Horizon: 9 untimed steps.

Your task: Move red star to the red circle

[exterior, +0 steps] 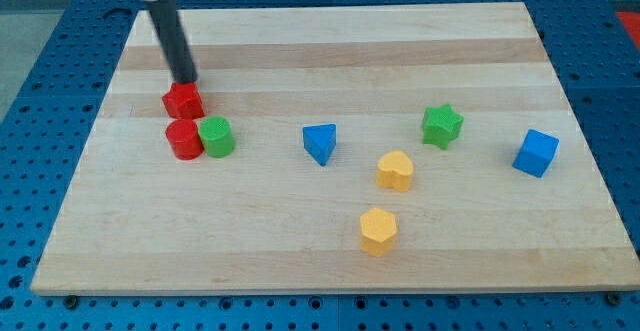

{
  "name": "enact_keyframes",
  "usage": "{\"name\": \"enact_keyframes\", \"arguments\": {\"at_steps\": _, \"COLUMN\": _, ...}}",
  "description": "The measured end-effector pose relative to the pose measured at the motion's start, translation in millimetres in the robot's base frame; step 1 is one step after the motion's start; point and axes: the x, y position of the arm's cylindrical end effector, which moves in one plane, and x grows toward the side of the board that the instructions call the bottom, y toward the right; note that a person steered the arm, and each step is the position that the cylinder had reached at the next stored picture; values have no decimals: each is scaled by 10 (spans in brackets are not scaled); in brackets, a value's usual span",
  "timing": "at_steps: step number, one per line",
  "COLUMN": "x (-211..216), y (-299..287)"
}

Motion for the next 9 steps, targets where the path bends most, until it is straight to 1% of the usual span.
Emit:
{"name": "enact_keyframes", "arguments": {"at_steps": 1, "x": 191, "y": 39}}
{"name": "enact_keyframes", "arguments": {"at_steps": 2, "x": 256, "y": 162}}
{"name": "enact_keyframes", "arguments": {"at_steps": 5, "x": 253, "y": 154}}
{"name": "enact_keyframes", "arguments": {"at_steps": 7, "x": 418, "y": 172}}
{"name": "enact_keyframes", "arguments": {"at_steps": 8, "x": 409, "y": 172}}
{"name": "enact_keyframes", "arguments": {"at_steps": 9, "x": 67, "y": 187}}
